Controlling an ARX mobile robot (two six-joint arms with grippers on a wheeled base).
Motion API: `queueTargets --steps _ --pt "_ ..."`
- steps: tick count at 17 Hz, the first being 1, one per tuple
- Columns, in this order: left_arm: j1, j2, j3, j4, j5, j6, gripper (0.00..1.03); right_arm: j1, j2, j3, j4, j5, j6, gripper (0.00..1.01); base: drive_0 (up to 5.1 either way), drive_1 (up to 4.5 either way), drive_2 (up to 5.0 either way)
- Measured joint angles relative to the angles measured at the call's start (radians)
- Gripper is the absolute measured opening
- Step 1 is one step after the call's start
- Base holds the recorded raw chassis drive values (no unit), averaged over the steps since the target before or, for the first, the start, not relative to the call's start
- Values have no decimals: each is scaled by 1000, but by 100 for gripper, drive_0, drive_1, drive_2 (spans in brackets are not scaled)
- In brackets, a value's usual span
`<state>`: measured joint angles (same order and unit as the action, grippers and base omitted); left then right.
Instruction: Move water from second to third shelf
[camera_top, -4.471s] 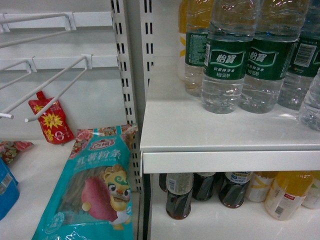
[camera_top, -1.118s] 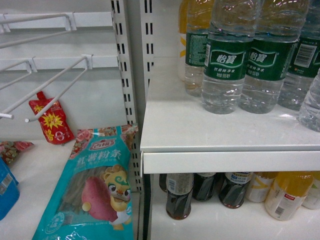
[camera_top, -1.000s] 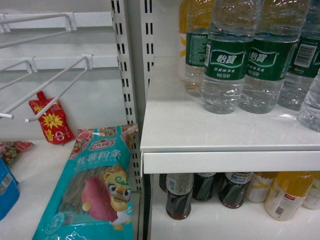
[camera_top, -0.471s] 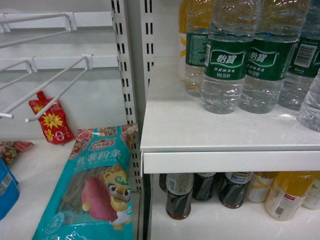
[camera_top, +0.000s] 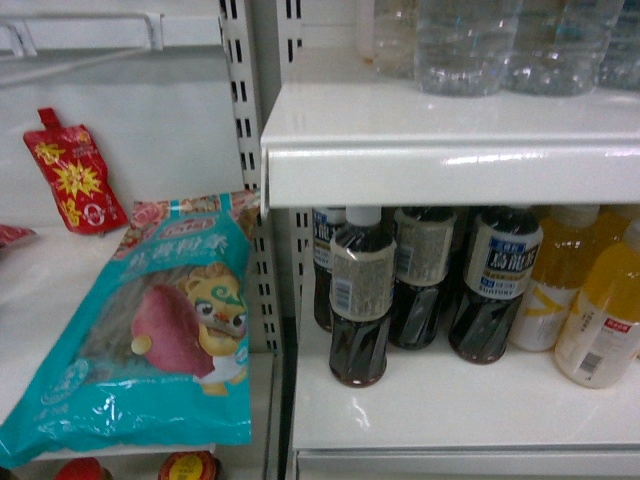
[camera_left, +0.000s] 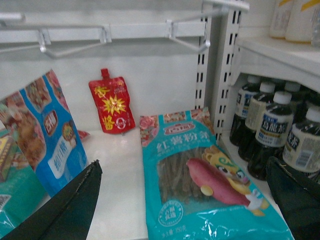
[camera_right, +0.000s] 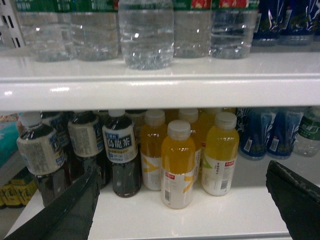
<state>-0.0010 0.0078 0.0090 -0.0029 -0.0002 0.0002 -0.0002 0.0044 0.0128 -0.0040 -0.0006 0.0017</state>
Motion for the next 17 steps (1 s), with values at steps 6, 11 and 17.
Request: queueTargets --steps 6,11,17 --pt "0 0 0 -1 0 0 98 0 0 0 1 0 -3 98 0 0 0" --pt "0 0 0 -3 0 0 98 0 0 0 -2 0 -2 98 0 0 0" --pt "0 0 0 -3 0 0 98 0 0 0 -1 0 -3 98 0 0 0"
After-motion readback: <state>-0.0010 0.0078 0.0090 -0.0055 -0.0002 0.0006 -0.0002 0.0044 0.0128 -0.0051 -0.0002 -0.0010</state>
